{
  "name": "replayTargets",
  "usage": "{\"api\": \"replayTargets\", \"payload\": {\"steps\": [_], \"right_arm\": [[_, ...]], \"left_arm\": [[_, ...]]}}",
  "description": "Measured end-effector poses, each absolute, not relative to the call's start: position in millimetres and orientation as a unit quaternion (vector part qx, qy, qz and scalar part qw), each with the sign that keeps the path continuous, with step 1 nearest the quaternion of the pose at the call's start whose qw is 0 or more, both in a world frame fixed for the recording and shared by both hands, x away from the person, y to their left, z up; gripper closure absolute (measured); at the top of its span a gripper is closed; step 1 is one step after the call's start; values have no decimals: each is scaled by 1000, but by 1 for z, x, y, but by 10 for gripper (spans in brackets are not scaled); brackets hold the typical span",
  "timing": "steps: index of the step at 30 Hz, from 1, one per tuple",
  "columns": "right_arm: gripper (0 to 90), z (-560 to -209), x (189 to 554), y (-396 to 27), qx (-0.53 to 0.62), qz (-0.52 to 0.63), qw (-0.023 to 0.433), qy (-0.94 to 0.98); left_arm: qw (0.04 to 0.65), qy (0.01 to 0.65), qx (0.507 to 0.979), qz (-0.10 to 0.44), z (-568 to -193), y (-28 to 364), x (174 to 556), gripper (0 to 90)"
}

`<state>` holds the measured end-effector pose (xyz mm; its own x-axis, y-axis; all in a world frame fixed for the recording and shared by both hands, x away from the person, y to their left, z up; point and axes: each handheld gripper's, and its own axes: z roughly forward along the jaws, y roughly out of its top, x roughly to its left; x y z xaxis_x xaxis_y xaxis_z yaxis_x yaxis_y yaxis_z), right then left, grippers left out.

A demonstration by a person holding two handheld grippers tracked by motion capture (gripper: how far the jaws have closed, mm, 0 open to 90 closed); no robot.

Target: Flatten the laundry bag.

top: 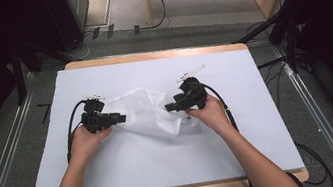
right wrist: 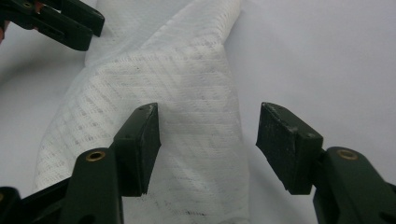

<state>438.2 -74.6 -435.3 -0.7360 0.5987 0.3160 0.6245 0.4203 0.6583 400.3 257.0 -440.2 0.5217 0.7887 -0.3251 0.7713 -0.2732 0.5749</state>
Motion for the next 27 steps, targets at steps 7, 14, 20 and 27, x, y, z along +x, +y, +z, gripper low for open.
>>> {"api": "replayTargets", "payload": {"steps": [7,14,20,27], "right_arm": [[626,-449,433,-58,-340,-384,66,-856],[890,-438,419,-44,-309,-376,26,-873],[891,-406,399,-46,-282,-446,-13,-849],[891,-398,366,-25,-231,-475,-2,-849]], "left_arm": [[331,482,811,-11,-451,251,400,773],[325,470,821,-12,-453,246,397,900],[328,470,819,-13,-454,247,397,900],[335,483,809,-22,-454,254,398,900]]}}
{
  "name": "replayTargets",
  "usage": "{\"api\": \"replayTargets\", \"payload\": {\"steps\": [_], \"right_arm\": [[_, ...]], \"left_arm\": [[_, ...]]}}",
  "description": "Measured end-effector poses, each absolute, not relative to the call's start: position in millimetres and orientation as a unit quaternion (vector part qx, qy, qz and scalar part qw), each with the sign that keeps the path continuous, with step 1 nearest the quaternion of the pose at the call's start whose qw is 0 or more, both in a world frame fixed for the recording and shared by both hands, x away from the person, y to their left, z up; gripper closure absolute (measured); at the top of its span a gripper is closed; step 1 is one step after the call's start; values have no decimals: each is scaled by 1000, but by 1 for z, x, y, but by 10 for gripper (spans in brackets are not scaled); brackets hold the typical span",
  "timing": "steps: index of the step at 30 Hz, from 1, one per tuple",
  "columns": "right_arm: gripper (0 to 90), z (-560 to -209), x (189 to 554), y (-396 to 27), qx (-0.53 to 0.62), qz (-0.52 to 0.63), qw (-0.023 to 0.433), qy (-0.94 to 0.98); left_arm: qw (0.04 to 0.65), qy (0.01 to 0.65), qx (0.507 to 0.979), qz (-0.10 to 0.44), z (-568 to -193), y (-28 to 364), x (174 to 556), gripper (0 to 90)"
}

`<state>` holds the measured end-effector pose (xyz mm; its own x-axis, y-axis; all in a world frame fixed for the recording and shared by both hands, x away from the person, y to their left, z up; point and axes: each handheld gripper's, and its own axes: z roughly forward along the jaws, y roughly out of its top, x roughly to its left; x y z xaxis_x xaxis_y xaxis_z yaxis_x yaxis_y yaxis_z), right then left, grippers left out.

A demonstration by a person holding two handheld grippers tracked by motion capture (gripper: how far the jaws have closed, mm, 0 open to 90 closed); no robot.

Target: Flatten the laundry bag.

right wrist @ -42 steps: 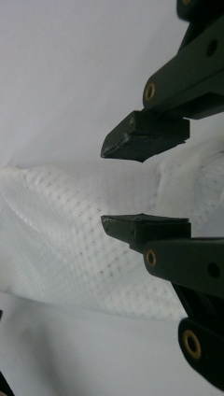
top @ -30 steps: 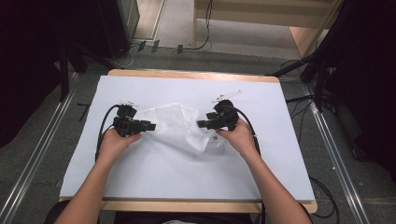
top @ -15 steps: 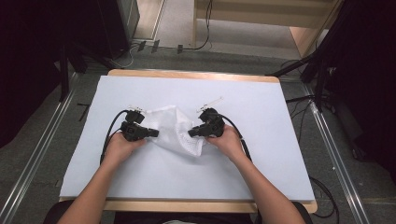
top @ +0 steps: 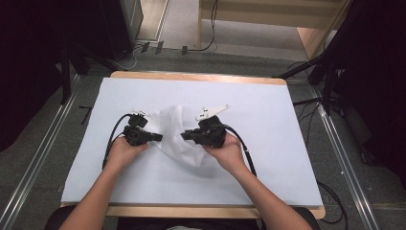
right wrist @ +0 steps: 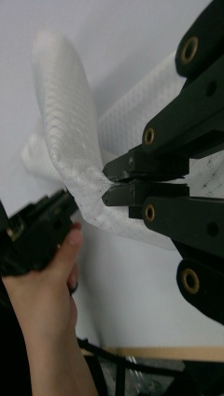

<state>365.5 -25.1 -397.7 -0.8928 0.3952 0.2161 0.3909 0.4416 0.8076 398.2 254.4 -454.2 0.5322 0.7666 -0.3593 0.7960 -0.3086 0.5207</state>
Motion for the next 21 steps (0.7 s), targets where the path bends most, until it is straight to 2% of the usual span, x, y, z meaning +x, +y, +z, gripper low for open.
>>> {"api": "replayTargets", "payload": {"steps": [6,10,15,21], "right_arm": [[886,-409,349,0,204,464,-20,862],[884,-424,346,22,198,450,-36,870],[876,-441,345,38,200,430,-47,879],[853,-442,347,37,203,428,-42,880]], "left_arm": [[354,515,781,-12,-442,278,399,900],[382,507,773,8,-412,289,389,858],[400,500,768,7,-395,284,383,679],[406,465,786,0,-381,260,375,537]]}}
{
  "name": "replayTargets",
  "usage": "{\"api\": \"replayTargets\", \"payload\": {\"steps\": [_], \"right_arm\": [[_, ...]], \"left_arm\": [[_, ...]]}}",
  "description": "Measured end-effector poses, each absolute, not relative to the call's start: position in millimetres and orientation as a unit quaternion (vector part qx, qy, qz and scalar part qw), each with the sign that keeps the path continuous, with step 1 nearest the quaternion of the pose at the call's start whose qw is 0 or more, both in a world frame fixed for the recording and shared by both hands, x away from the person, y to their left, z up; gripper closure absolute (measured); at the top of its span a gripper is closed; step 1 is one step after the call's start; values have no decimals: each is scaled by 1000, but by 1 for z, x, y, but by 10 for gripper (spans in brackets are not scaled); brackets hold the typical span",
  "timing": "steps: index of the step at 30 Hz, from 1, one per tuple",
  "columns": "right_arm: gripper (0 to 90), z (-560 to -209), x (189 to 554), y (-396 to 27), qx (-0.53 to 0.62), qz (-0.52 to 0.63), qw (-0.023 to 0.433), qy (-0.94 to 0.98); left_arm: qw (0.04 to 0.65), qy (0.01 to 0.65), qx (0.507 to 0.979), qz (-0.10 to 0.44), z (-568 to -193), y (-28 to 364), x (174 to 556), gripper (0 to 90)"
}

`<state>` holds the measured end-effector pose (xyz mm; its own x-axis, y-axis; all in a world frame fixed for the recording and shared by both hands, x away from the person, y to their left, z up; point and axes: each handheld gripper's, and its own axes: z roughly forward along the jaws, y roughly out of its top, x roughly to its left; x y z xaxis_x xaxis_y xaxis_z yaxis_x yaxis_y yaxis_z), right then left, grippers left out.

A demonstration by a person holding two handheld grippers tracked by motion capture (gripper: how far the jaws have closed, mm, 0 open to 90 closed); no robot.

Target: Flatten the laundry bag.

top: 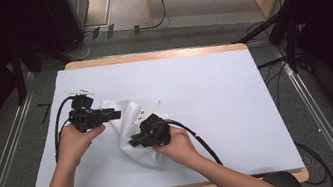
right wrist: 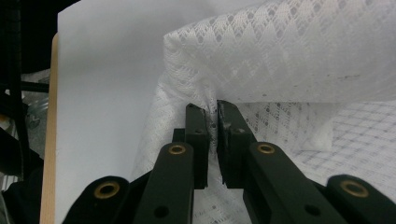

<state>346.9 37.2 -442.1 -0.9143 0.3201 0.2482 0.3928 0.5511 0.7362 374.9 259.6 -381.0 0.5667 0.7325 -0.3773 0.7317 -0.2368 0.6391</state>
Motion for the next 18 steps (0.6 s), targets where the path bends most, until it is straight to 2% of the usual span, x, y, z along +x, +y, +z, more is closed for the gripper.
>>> {"api": "replayTargets", "payload": {"steps": [3,5,6,7,9,11,14,18], "right_arm": [[853,-442,347,37,-204,-427,43,-880],[850,-442,347,37,-203,-427,42,-880],[846,-441,346,37,-203,-427,41,-880],[838,-441,346,36,-203,-428,41,-880],[802,-438,346,35,-204,-430,46,-878],[736,-435,347,31,-205,-435,53,-875],[689,-425,349,21,-206,-445,57,-870],[701,-411,354,-1,-217,-450,35,-866]], "left_arm": [[397,455,797,-8,-382,247,373,478],[378,452,808,-13,-387,238,373,469],[365,446,817,-15,-391,235,373,557],[354,440,825,-8,-394,233,372,723],[342,443,829,-12,-400,232,374,893],[337,443,831,-16,-402,234,374,900],[345,446,826,-14,-400,241,374,900],[354,451,819,-10,-396,249,372,900]]}}
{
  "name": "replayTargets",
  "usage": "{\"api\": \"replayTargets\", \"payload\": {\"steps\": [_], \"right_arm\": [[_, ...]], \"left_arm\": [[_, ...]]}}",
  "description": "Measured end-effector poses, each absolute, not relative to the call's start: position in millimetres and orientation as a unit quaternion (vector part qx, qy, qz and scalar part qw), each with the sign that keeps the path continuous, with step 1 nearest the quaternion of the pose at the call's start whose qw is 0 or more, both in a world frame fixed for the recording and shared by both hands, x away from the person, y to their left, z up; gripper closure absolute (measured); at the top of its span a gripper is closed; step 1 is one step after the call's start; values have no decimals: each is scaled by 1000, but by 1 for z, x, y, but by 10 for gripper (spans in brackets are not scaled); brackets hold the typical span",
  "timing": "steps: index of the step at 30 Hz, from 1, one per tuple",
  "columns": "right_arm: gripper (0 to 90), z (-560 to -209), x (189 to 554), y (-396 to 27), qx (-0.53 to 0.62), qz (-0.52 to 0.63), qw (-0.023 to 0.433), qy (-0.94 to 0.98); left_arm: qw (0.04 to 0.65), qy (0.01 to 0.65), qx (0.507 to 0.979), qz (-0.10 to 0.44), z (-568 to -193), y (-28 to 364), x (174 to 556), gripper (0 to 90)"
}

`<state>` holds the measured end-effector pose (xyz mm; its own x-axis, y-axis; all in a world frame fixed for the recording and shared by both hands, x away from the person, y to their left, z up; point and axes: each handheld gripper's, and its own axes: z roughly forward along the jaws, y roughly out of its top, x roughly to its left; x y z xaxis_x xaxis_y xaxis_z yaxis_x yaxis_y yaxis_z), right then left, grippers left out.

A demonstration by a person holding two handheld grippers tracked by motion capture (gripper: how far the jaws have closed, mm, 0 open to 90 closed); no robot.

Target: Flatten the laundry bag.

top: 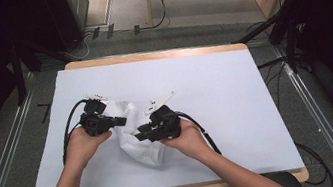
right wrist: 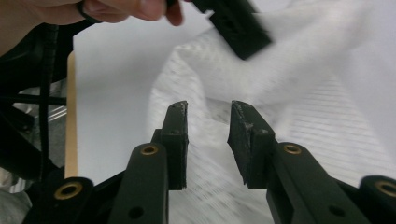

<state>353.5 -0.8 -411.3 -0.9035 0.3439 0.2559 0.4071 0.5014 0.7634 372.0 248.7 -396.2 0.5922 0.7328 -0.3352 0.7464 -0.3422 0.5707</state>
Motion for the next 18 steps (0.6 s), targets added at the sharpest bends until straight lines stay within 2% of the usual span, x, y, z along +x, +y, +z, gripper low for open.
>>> {"api": "replayTargets", "payload": {"steps": [9,18], "right_arm": [[708,-413,391,-38,-278,-431,-12,-858],[659,-445,421,-41,-321,-382,-9,-866]], "left_arm": [[361,451,816,2,-395,252,364,900],[375,450,810,6,-396,258,361,900]]}}
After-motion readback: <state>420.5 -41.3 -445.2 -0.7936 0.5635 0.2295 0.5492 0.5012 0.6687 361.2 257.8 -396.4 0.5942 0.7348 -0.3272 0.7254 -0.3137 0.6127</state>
